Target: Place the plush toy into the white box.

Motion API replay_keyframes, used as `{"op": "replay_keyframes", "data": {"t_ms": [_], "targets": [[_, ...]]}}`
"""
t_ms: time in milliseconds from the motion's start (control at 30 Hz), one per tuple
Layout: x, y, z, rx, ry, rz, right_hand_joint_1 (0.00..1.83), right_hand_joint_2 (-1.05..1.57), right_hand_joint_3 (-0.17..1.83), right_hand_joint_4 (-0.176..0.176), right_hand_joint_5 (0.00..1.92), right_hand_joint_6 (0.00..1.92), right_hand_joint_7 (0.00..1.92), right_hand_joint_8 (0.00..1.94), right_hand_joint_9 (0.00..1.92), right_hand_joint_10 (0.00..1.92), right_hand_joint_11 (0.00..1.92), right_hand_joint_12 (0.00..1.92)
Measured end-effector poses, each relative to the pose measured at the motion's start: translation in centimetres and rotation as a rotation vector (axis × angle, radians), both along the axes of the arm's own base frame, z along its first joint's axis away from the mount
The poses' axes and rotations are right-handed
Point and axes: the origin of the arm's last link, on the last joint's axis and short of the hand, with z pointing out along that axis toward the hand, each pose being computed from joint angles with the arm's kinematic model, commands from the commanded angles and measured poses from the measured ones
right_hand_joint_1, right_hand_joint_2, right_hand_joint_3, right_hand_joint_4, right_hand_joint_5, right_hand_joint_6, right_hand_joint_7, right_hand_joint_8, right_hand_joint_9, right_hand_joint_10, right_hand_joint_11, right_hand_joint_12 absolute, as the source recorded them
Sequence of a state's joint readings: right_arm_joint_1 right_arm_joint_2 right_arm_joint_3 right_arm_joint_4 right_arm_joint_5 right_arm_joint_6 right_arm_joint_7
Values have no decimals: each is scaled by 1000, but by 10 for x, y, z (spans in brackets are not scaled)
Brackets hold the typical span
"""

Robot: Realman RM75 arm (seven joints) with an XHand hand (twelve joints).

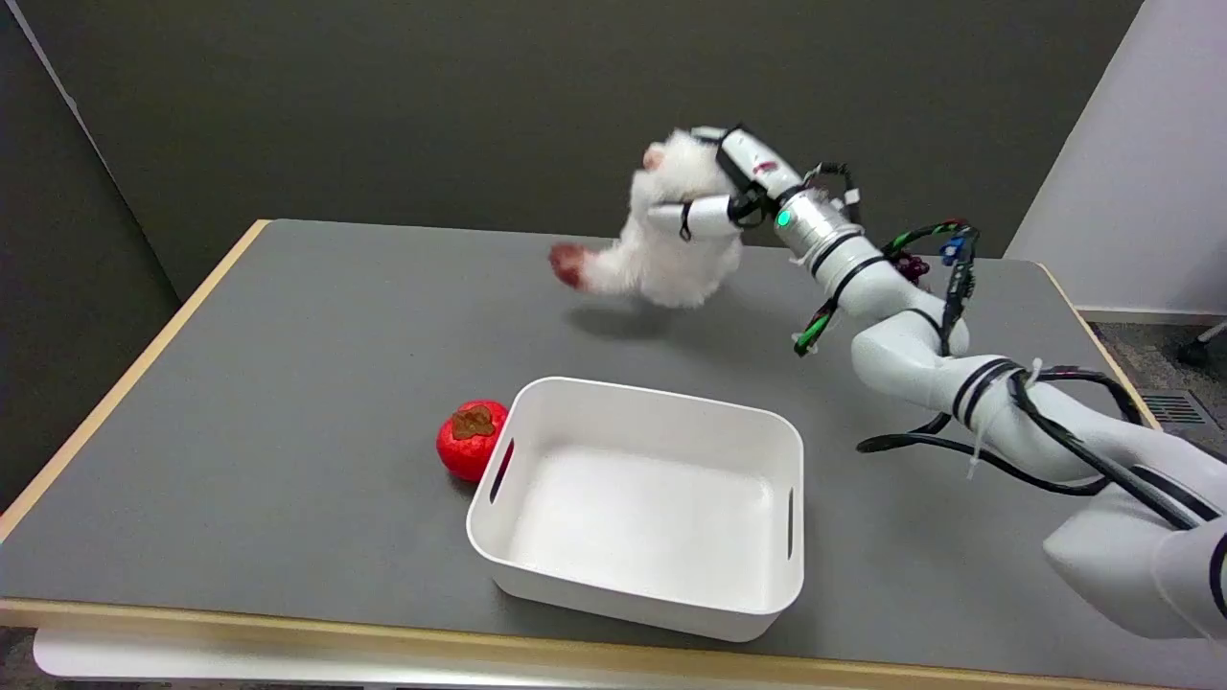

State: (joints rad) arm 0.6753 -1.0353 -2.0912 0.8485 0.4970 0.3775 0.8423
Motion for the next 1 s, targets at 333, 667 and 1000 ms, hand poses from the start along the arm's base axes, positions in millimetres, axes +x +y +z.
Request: {"op": "replay_keyframes", "data": {"t_ms": [333, 667, 1000], "targets": [[51, 43, 18, 24, -59, 235, 1339, 1175, 139, -176, 511, 1629, 803, 1270, 810, 1457, 994, 1878], [49, 120, 42, 45, -199, 354, 1341, 1171, 150, -176, 505, 1630, 802, 1276, 807, 1464, 967, 1873], [36, 186, 21, 185, -262, 354, 1341, 1172, 147, -176, 503, 1632, 802, 1277, 811, 1454, 971, 1873]]}}
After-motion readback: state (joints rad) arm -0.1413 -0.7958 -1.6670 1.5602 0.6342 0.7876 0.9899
